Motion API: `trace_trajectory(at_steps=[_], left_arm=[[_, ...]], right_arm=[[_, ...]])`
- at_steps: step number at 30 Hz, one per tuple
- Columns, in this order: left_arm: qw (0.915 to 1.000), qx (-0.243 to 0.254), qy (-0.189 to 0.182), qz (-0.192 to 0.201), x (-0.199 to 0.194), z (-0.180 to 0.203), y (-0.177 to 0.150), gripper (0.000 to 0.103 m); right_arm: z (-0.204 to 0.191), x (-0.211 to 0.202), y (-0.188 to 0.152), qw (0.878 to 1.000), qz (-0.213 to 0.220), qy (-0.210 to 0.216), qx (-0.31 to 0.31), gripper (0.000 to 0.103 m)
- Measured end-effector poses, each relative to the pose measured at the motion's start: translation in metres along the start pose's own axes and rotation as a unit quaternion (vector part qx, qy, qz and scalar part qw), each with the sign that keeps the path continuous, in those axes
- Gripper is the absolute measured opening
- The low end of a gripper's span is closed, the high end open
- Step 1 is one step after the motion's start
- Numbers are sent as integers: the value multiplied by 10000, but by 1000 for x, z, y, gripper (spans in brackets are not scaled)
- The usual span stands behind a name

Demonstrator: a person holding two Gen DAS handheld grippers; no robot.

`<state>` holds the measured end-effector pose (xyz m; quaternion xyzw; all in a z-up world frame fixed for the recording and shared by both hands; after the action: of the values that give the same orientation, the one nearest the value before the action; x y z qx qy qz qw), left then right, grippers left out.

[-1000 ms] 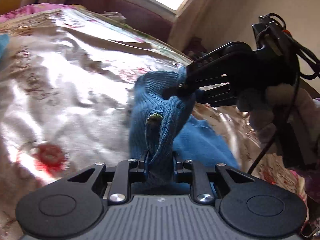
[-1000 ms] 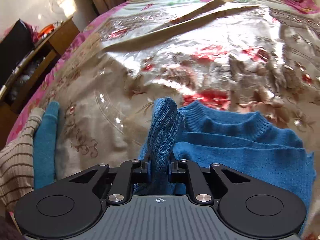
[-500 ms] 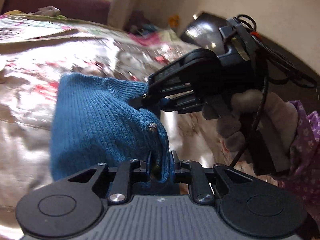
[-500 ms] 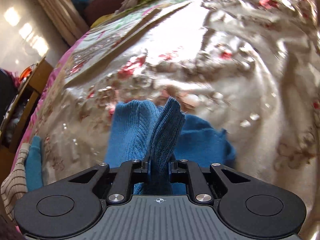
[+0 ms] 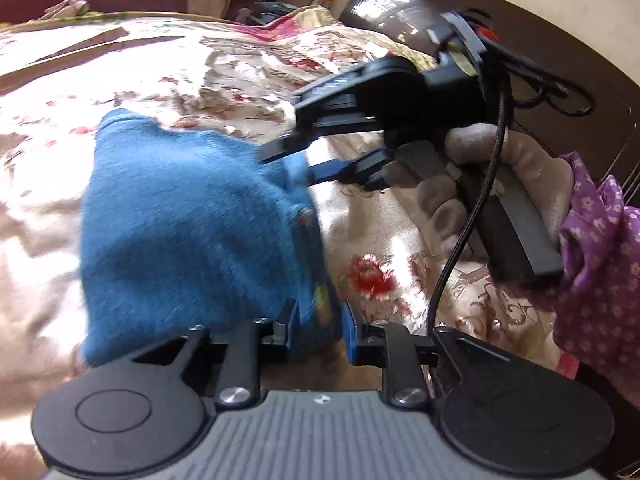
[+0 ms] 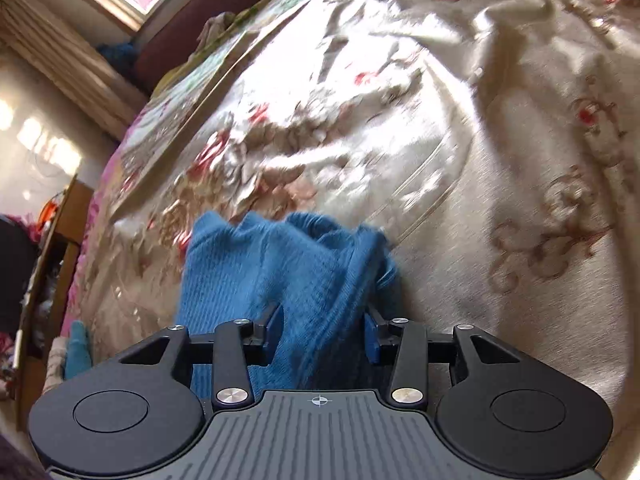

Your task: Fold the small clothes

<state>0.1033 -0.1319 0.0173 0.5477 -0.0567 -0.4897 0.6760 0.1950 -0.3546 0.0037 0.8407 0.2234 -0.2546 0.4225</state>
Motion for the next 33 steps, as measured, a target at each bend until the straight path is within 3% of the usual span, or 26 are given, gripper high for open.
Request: trace_trajectory(at_steps=[4,10,13,19,23,26,33], left_arm=[[9996,-177,200,67,-20,-11,-3,29],[9983,-211,448,291,-34,-22,0,29],[9982,-231,496,249,-30,-25,1,30],[9984,21,534,197,-30,-22,1,30],[9981,9,590,172,-31,-29,1,30],[9976,-21,663,200,-31,-34,3,31],[9965,61,786,269,-33,-38,8,36]], right_arm=[[3,-15,8,9989,362,-262,-135,42],[-16,-43,-2,9982,497,63,-318,42],[-30,-39,-13,9982,231,330,-435,42],[-13,-3,-33,9982,-427,-73,-424,39],[8,-11,-34,9986,-521,-67,-105,36],[5,-21,-32,9991,-402,124,-95,42],[-2,-9,-33,9985,-415,325,134,43]])
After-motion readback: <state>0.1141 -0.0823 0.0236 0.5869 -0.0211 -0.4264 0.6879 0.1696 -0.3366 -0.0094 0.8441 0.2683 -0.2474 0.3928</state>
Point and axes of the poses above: each gripper's, at about its wrist camera, not at the fingertips, and x roughly the way its jaws point, z to its right, y to its top, the point moved 2 cm from there along x, roughly the way its jaws point, and after that the axes turned 14 degrees about z, right-handed, at the moved point
